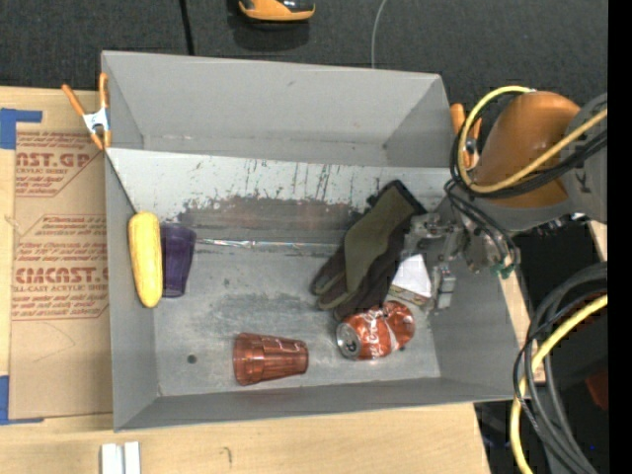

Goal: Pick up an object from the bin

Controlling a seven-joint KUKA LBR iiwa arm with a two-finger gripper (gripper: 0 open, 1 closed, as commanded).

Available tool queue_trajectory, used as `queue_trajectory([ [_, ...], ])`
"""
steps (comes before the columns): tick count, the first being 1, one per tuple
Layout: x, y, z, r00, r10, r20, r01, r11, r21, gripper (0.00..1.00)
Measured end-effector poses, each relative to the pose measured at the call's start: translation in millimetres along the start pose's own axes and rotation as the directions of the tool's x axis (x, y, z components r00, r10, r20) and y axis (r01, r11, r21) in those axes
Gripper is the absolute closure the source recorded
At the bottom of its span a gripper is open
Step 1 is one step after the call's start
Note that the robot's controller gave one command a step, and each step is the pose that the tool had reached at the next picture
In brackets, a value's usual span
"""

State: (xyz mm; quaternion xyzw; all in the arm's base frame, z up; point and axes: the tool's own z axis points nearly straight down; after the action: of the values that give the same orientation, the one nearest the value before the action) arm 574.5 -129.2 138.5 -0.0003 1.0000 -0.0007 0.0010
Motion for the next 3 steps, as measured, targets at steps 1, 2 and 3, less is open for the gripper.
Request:
queue_trajectory([
  [1, 0.0, 0, 0, 1.000, 0.000, 0.000, 0.000, 1.000, 0.000, 0.00],
  [2, 9.6, 1, 22, 0.998, 0.065, 0.008, -0.065, 0.998, -0.001, 0.00],
  [3, 29.1, -4, 63, 0.997, 0.077, 0.011, -0.077, 0.997, -0.001, 1.00],
])
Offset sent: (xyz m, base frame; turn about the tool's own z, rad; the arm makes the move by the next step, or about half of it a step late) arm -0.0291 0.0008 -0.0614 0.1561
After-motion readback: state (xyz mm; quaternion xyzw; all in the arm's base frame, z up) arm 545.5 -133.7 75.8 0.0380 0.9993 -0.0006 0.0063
